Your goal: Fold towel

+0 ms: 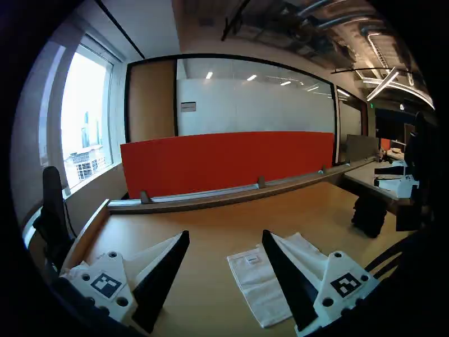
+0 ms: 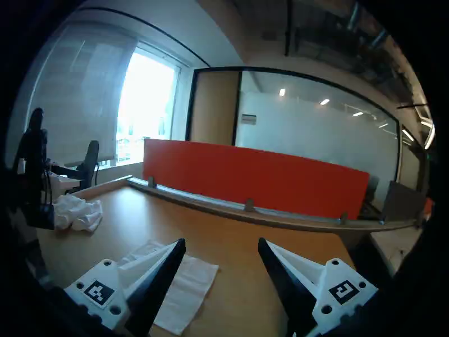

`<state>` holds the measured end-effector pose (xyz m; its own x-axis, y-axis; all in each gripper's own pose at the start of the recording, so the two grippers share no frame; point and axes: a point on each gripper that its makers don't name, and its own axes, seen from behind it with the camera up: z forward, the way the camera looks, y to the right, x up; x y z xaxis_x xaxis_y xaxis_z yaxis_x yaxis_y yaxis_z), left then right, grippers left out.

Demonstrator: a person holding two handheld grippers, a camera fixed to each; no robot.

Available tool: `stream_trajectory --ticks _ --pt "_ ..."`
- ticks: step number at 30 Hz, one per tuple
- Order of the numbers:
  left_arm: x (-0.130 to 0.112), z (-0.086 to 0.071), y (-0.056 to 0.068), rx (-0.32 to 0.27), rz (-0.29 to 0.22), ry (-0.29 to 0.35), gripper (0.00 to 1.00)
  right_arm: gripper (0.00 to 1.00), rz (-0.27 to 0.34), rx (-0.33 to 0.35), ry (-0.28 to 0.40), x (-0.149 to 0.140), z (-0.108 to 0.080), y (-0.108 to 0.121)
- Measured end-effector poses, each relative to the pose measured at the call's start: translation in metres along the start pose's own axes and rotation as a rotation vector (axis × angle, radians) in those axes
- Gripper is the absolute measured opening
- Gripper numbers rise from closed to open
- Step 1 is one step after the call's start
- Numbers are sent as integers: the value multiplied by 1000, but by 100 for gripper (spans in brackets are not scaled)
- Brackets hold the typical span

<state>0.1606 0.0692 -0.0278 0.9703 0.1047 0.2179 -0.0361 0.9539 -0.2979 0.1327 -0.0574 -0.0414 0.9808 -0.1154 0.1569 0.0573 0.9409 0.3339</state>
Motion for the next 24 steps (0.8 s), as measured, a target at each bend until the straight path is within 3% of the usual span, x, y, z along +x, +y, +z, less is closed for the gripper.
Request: stream_trajectory --ticks 11,24 --pt "-25 -3 24 -130 96 -108 96 100 -85 150 -115 -24 0 -28" --pt "-77 1 42 -215 157 -220 96 100 -135 207 -217 -63 7 -40"
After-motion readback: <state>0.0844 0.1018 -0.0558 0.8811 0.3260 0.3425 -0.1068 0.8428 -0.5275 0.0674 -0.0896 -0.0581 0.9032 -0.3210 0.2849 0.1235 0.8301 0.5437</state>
